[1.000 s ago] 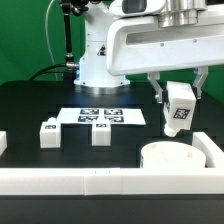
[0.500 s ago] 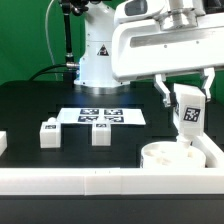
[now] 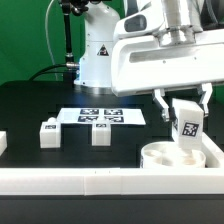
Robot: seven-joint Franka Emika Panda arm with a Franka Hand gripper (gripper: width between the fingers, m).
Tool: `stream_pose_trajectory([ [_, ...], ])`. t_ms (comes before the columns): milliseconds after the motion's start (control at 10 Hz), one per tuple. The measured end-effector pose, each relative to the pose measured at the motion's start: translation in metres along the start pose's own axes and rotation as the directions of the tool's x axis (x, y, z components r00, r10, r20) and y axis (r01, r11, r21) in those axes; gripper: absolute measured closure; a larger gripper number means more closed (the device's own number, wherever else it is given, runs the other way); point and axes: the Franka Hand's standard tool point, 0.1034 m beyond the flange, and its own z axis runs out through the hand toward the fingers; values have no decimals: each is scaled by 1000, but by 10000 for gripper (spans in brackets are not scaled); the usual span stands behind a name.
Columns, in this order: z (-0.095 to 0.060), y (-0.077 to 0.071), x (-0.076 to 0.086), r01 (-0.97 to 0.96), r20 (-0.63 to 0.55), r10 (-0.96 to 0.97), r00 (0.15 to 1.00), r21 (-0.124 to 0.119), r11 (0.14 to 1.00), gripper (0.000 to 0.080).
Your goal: Assemble stool
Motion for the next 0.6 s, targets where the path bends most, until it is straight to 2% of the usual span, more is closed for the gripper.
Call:
stream_pose_trajectory([
  [400,3,-10,-3,10,-6,-10,1000,10,1000,472],
  [600,5,-9,-5,12,-2,-12,1000,9,1000,472],
])
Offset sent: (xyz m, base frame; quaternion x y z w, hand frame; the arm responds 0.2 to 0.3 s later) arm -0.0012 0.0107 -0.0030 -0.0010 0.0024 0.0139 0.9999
